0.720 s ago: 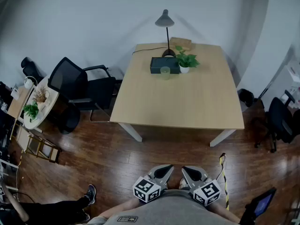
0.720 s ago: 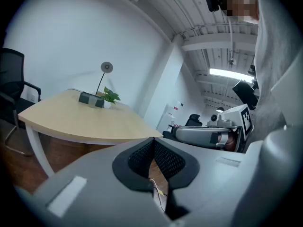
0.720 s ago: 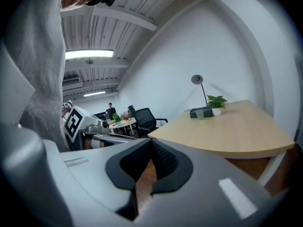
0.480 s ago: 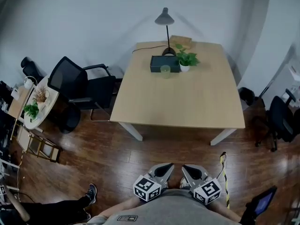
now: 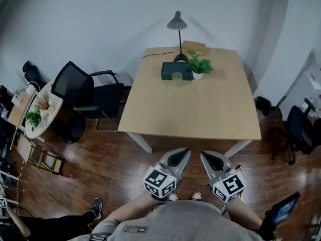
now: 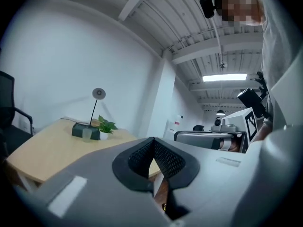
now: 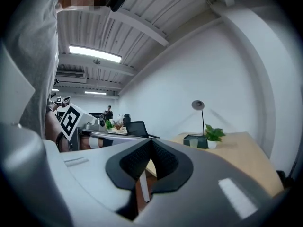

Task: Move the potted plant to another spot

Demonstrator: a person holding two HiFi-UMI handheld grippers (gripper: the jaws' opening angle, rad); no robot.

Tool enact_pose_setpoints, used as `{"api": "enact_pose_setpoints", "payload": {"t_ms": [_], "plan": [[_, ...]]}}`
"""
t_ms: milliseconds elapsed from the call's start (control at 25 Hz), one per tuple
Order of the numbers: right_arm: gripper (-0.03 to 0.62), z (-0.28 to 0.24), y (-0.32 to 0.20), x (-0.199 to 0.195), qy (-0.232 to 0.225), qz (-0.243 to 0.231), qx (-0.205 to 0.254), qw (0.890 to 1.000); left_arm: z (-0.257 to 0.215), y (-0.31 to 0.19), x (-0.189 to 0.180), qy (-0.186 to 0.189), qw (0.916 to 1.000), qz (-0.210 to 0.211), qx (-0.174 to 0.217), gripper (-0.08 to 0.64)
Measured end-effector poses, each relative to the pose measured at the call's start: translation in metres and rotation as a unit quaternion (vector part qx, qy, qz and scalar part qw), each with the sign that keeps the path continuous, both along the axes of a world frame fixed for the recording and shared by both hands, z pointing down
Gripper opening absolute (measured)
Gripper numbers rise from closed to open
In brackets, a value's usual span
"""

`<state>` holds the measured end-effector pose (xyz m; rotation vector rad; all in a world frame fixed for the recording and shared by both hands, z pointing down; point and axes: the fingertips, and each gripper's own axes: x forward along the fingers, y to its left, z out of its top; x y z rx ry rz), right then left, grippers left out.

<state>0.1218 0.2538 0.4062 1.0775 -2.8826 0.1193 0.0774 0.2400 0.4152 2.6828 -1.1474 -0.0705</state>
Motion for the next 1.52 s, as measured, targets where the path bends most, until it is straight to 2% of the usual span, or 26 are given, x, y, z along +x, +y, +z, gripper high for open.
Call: {"api": "enact_pose_setpoints", "payload": {"t_ms": [360,680,840,1160,1520], "plan": [[0.005,-0.011,-0.014,-0.01,-0.002,0.025,0.011,1.0,-0.01,-0.012,-0.009,0.005,0.9998,0.013,0.011,0.002],[0.005,0.0,-0.015,-0.026,0.0,0.052,-0.002,0.999,0.003,-0.015,-0.029,0.012,0.9996,0.027,-0.003,0.002],[0.005,0.005,-0.027,-0.03,0.0,0.049,-0.007,0.999,0.01,-0.026,-0.032,0.013,0.9996,0.024,-0.011,0.002],[0.005,0.001,-0.105,-0.018,-0.008,0.025,0.006,1.0,0.011,-0.101,-0.022,0.002,1.0,-0.003,-0.008,0.002],[0.005,-0.01,-0.213,0.028,-0.014,-0.016,0.005,1.0,-0.002,-0.206,0.021,-0.007,0.999,-0.043,-0.009,0.002]]}}
